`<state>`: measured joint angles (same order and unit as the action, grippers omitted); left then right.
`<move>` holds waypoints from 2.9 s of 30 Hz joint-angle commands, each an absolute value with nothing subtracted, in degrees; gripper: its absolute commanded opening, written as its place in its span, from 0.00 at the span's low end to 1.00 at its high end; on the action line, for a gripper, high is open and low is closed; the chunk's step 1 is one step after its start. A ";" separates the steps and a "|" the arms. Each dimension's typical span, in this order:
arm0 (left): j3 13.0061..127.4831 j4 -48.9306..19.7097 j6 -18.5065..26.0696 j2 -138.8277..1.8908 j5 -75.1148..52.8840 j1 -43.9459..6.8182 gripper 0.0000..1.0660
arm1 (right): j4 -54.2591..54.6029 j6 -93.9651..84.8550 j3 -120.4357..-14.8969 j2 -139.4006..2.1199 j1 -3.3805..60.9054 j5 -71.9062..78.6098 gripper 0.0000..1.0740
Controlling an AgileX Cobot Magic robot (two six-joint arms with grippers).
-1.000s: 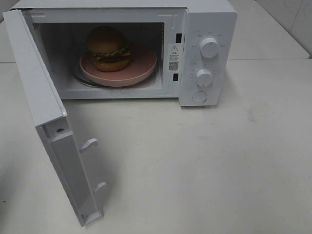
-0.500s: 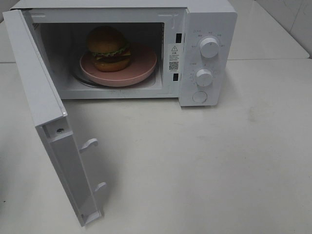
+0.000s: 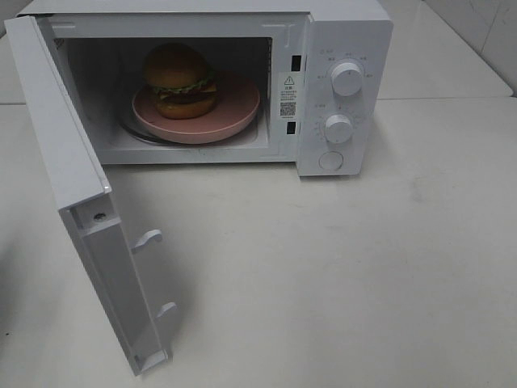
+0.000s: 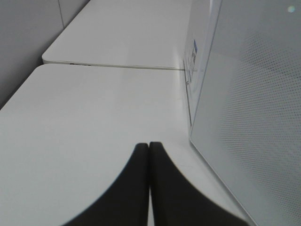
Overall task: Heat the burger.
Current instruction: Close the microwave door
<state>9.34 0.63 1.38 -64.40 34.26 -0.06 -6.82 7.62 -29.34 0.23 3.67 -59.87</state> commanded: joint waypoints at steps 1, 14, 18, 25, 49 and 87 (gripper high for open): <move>10.43 5.56 0.46 -66.75 37.53 -1.95 0.00 | -6.82 8.08 -29.22 1.72 3.44 -59.53 0.71; 12.49 9.68 0.52 -77.12 46.81 -9.63 0.00 | -6.82 8.08 -29.22 1.72 3.44 -59.53 0.71; 12.49 10.14 -1.72 -81.13 52.71 -10.94 0.00 | -6.82 8.08 -29.22 1.72 3.44 -59.53 0.71; 12.95 17.88 -5.27 -86.57 60.73 -11.52 0.00 | -6.82 8.08 -29.22 1.72 3.44 -59.53 0.71; 24.52 0.00 -2.98 -95.23 58.27 -26.53 0.00 | -6.82 8.08 -29.22 1.72 3.44 -59.53 0.71; 62.05 -43.03 22.12 -115.34 46.07 -40.62 0.00 | -6.82 8.08 -29.22 1.72 3.50 -59.53 0.71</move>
